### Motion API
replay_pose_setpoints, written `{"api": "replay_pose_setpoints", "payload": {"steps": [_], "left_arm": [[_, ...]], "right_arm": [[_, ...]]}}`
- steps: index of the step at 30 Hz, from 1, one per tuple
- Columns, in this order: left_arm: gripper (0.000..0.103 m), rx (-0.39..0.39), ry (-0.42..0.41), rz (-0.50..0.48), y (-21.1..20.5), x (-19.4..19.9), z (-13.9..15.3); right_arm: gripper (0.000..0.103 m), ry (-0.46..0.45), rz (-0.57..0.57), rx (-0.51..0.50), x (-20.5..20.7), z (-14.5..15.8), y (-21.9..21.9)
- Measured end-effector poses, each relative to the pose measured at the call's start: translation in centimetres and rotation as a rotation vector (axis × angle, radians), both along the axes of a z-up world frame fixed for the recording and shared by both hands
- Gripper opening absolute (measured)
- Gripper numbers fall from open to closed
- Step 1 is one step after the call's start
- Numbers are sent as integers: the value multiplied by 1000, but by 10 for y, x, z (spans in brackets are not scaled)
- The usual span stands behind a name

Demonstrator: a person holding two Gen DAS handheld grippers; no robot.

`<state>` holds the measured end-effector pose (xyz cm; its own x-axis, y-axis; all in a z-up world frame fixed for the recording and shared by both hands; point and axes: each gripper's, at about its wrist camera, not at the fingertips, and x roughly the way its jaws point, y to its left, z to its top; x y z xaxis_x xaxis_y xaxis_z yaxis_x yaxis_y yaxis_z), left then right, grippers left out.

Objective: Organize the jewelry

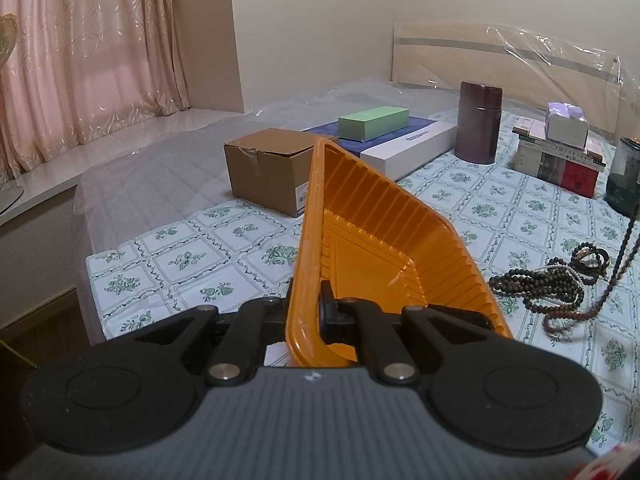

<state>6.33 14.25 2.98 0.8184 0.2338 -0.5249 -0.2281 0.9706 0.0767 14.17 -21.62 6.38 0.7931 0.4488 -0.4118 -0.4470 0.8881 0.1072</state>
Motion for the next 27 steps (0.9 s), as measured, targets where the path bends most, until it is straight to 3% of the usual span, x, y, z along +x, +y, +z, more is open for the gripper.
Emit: {"api": "replay_pose_setpoints", "payload": {"steps": [14,27], "left_arm": [[6,3,-2,-5,-2,2,5],[6,1,-4,-4,-2,2,6]], "right_arm": [[5,-84,135,55,-7,45,28],[5,-112,345,195,-7,88,92]]}}
